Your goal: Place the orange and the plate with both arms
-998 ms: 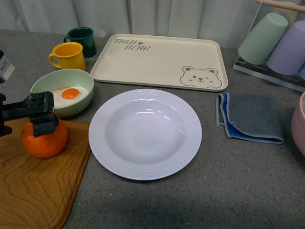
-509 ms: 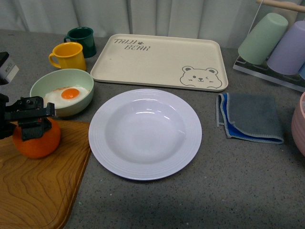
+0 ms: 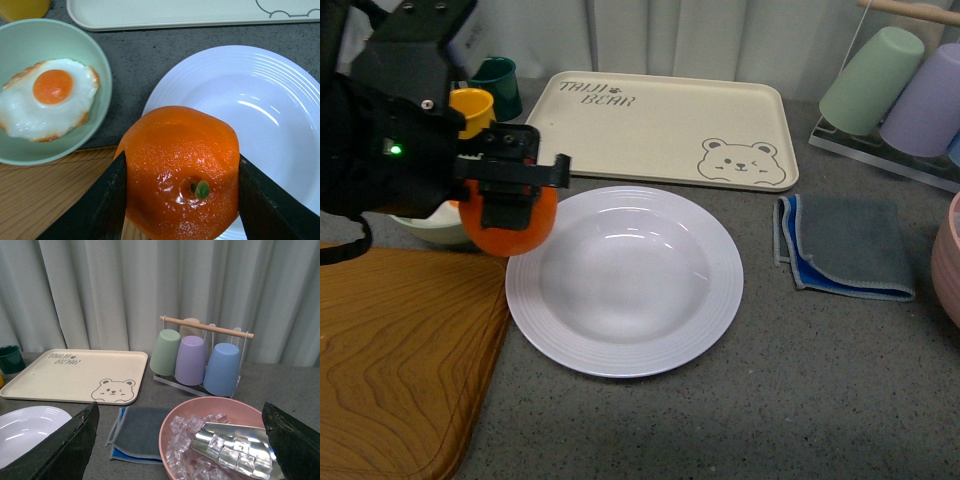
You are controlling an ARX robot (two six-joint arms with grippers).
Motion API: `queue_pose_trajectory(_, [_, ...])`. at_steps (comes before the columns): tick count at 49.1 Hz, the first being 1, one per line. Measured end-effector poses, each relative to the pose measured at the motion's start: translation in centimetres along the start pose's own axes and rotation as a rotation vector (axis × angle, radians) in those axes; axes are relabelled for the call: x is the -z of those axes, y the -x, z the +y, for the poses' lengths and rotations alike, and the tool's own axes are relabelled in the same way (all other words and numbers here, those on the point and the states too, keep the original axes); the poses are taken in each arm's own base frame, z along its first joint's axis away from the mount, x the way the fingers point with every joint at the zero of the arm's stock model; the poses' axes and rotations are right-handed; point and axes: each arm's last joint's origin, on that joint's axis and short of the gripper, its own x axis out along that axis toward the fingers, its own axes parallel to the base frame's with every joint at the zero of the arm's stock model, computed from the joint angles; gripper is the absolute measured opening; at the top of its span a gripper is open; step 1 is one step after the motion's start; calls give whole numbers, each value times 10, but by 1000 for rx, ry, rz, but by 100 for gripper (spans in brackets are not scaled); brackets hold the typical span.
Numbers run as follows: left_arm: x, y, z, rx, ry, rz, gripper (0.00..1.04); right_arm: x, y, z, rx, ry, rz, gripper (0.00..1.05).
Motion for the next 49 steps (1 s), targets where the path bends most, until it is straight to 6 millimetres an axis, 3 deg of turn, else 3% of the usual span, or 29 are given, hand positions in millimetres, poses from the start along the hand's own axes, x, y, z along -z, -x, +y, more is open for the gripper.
queue_pose_trajectory(17, [6,-38,-60,73,-69,41,52,0,0,0,0,0,0,95])
queue_pose_trajectory(38, [24,-65,-71,56,-85,128,52,0,0,0,0,0,0,95])
queue_pose_trajectory(49, [18,-62,-75,47,-66,117,90,0,0,0,0,0,0,95])
